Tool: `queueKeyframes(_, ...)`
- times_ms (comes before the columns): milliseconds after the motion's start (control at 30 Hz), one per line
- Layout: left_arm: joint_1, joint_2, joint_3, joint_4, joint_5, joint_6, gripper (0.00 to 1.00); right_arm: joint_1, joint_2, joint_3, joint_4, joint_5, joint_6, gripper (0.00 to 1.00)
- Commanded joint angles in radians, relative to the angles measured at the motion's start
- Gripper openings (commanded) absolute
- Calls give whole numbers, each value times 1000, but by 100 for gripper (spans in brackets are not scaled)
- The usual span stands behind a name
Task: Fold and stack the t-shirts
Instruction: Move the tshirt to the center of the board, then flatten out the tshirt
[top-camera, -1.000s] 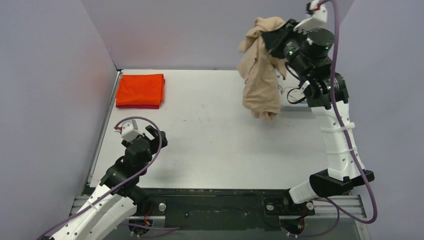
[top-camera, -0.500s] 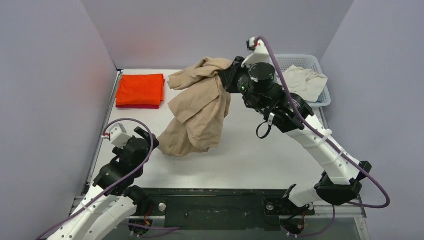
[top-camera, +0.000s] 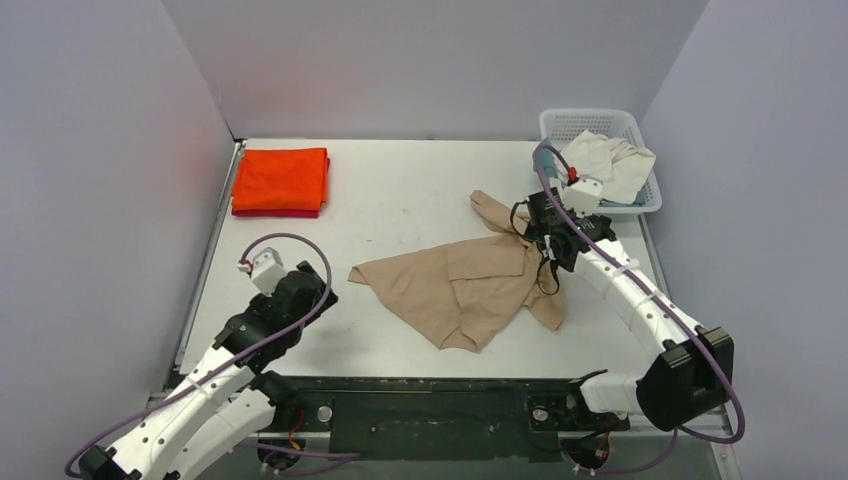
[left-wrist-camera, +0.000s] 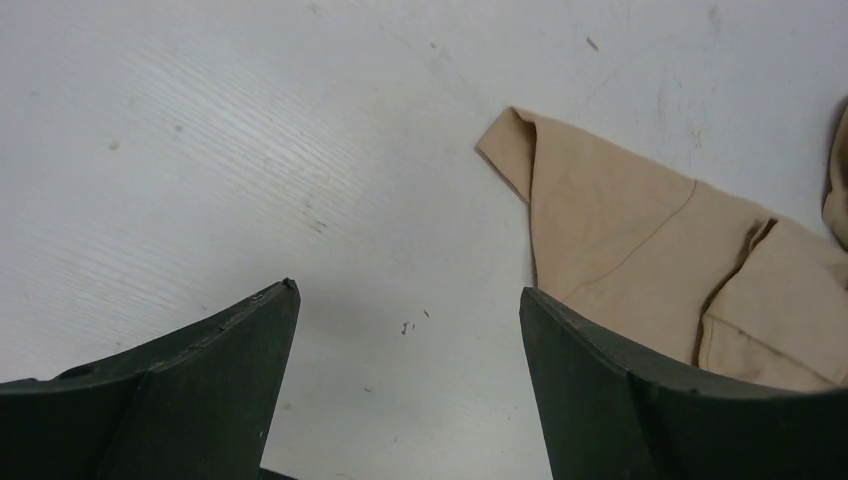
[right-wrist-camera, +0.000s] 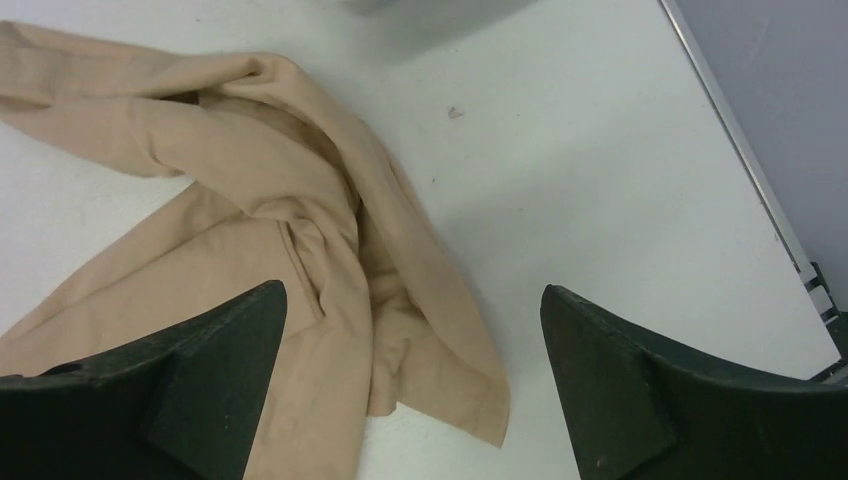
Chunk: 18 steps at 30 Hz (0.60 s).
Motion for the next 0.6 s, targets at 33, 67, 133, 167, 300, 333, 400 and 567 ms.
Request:
queueKeyframes(33,4,81,-51,278,224,121,91,10,-138,-20,-12,-61,-90,94)
queueKeyframes(67,5,95,-63,341,254,127,91,12,-155,-36,9,-157,-129,94)
queueKeyframes(133,6,141,-76,436,292,144,91,43,-170,-74,46,-265,-168,94)
queueKeyframes(167,9,177,-83,466,304,155,91,92,-171,-85,56,-272,-176,94)
queueKeyframes(300,39,298,-76,627,380,188,91,282,-99,-102,90,-260,-160,93)
queueKeyframes(333,49,349,-68,661,412,202,91,308,-51,-87,93,-272,-150,91)
queueKeyframes(400,87,426,-47,702,455,220,91,369,27,-65,99,-280,-116,88)
queueKeyframes(567,157,583,1,757,500,270,91,458,215,-11,115,-308,-93,83)
